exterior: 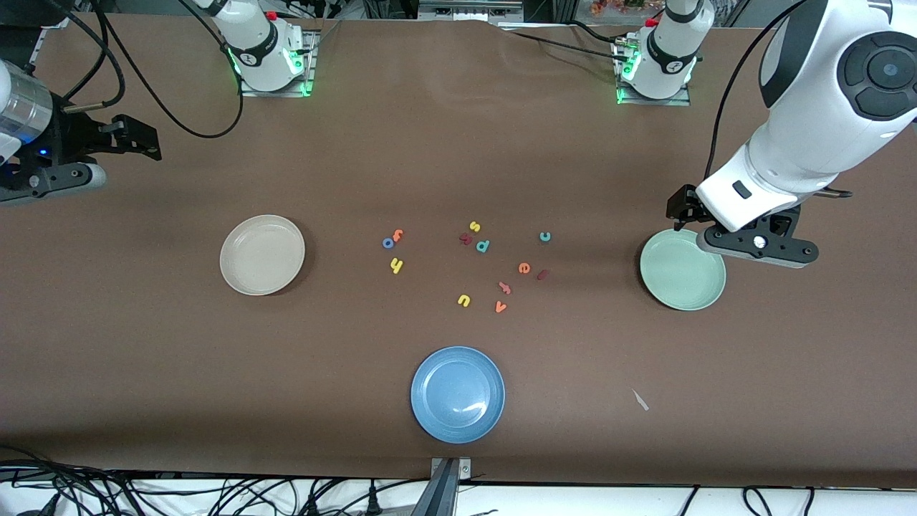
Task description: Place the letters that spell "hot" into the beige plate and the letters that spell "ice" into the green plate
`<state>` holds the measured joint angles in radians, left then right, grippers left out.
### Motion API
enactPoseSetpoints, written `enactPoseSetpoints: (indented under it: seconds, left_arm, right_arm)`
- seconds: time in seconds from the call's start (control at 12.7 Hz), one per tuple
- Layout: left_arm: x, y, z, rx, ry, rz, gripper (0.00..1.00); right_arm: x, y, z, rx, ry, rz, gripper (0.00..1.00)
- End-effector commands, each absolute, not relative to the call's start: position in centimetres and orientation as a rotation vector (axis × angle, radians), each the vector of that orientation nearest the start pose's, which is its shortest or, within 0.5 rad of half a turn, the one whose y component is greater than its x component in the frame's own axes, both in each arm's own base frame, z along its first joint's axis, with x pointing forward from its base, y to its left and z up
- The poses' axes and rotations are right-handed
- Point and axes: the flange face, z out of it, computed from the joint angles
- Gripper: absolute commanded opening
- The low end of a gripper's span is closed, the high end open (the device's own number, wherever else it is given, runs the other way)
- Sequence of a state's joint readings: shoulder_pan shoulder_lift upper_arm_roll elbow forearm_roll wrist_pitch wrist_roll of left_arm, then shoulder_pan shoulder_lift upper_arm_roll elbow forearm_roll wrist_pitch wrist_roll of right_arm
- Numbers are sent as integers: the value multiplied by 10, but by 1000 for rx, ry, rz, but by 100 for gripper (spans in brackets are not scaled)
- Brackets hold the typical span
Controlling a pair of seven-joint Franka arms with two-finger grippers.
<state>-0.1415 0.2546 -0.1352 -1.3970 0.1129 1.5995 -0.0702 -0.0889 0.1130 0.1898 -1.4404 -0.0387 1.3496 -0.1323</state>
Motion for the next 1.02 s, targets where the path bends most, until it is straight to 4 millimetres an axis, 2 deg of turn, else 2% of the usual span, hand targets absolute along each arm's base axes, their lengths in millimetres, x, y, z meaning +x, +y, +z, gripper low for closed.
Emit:
enactPoseSetpoints:
  seconds: [0.0, 0.08, 0.31, 0.47, 0.86, 0.94]
  left_arm:
    - [612, -140, 566, -3124, 264, 81, 100]
    - [614, -130, 566, -3156, 245, 88, 100]
    - [616, -123, 565, -3156, 486, 90, 100]
    - [617, -121, 562, -3142, 485, 95, 100]
    - [629, -72, 549, -3156, 371, 119, 100]
    - [630, -72, 548, -3156, 371, 119, 100]
  right_arm:
    - [556, 40, 618, -3099, -368, 298, 100]
    - [556, 40, 618, -3099, -368, 300, 100]
    - [556, 40, 617, -3098, -370, 305, 100]
    - [556, 39, 616, -3097, -372, 307, 100]
    - [554, 39, 615, -3094, -377, 319, 100]
    - [553, 39, 618, -3092, -375, 314, 100]
